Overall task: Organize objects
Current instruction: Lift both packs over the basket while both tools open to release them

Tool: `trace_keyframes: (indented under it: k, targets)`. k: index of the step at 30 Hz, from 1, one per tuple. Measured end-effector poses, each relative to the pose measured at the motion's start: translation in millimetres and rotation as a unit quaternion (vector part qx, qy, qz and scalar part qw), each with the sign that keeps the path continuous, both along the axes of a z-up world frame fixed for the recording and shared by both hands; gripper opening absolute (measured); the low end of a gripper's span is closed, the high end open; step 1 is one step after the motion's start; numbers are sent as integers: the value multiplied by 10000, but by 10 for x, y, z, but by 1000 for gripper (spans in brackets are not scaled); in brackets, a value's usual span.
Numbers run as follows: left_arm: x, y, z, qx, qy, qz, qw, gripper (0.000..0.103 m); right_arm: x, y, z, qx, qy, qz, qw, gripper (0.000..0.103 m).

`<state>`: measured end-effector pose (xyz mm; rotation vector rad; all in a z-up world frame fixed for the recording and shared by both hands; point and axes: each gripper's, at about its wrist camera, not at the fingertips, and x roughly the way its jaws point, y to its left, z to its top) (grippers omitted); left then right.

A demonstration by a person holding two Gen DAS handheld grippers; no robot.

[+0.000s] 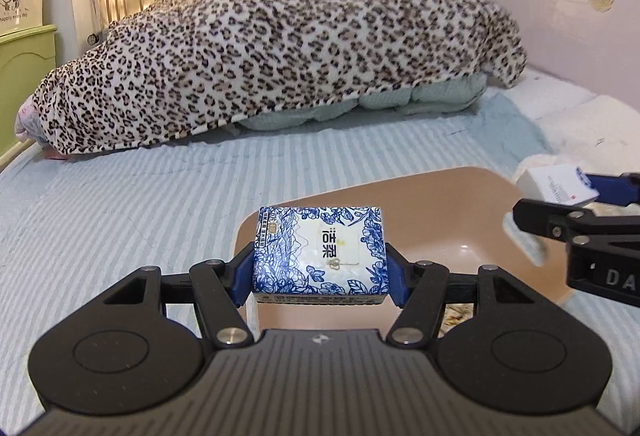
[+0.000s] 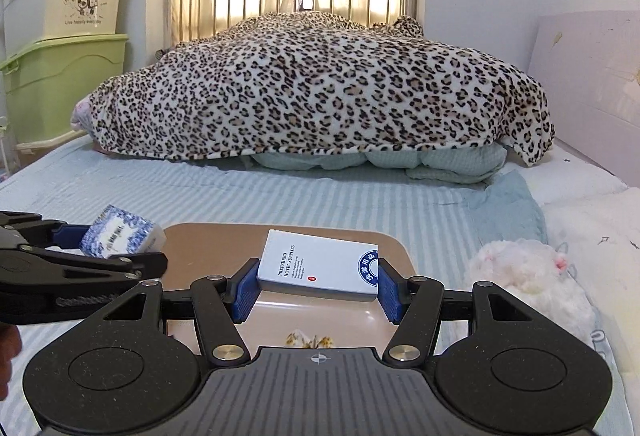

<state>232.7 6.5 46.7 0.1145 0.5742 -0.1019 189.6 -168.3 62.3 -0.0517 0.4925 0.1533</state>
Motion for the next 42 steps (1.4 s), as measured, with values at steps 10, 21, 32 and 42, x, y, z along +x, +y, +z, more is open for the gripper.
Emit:
trace_keyframes:
  k: [10,21,32,42]
  targets:
    - [476,-243,-464,527,559,187,9969,64,529,76,-398,-396,498,-68,9980,57]
    - [572,-226,-538,625,858,241,9941,65,741,62,-721,-639,1128,-124,9915,65]
    - [113,-98,-58,455,482,293,9974,83,202,-177,-157,-283,562,-176,9979,94]
    - [-438,9,-44,299,655,178,9972,93,-387,-283,-176,-476,735,-168,9960,100]
